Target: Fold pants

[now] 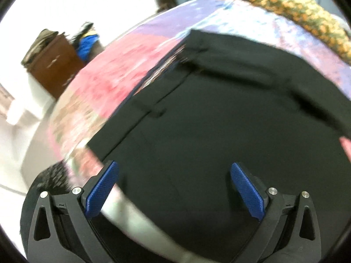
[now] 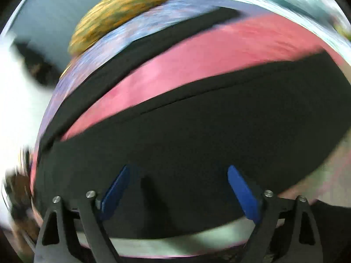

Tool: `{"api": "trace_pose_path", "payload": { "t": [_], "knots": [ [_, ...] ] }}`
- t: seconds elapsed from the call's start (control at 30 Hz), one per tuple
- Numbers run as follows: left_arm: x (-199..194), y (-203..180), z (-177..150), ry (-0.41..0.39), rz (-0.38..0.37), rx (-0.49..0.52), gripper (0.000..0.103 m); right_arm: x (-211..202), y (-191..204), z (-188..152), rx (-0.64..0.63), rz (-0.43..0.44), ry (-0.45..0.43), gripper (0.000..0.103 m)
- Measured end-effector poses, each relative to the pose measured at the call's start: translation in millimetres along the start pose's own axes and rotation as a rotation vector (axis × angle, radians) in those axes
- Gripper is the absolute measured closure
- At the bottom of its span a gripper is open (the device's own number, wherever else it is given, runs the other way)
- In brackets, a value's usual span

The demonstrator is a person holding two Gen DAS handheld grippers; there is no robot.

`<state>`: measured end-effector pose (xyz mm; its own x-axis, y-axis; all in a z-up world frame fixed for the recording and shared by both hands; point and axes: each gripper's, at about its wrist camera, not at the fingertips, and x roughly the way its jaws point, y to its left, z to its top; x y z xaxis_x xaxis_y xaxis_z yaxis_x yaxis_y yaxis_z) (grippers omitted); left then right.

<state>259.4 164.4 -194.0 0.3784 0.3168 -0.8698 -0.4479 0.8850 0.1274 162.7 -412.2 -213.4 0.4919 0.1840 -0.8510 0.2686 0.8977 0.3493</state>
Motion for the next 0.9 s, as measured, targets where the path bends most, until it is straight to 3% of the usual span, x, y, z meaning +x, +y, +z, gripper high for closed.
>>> {"api": "trace_pose_path", "payload": {
  "t": [0.03,0.13,0.2,0.3,0.43,0.53,0.6,0.67,0.73,0.8,0.9],
  "knots": [
    [-2.0,-7.8,7.5,-0.010,-0.033,0.008,0.001,9.2,35.4,-9.7,-0.082,0.040,0.033,0.005],
    [-5.1,-36.3,37.5,-0.047,-0.105,0.033,0.001,25.1,104.8,-23.6,-0.277,0.164,0.103,0.006],
    [-4.2,-56.4,59.0,-0.075,-0.143,0.059,0.001,34.9,133.6,-22.1,-0.339,0.221,0.146,0.007],
    [10.4,-87.7,99.5,-0.132,-0.101,0.094,0.001,42.2,175.6,6.0,-0.441,0.274,0.110,0.007],
    [55.6,-98.9,136.6,-0.139,0.008,0.032,0.001,61.1,221.9,72.3,-0.482,0.368,0.029,0.007],
    [105.6,-96.2,128.5,-0.067,0.062,0.030,0.000,104.1,256.9,116.2,-0.541,0.373,0.039,0.007],
    [112.2,-84.6,114.7,-0.130,-0.010,0.001,0.000,136.4,270.8,130.8,-0.578,0.378,0.099,0.007],
    [108.8,-79.1,114.2,-0.139,-0.042,-0.019,0.001,168.3,270.3,143.0,-0.628,0.375,0.178,0.007],
    [108.2,-81.3,111.7,-0.145,-0.023,-0.007,0.000,186.4,254.0,161.4,-0.691,0.324,0.194,0.007],
    [107.6,-82.8,110.8,-0.148,-0.016,-0.003,0.000,200.3,223.7,188.2,-0.724,0.269,0.172,0.007],
    [105.3,-84.5,109.2,-0.158,-0.012,-0.002,0.000,207.4,145.2,240.6,-0.666,0.170,0.116,0.007]
  ]
}}
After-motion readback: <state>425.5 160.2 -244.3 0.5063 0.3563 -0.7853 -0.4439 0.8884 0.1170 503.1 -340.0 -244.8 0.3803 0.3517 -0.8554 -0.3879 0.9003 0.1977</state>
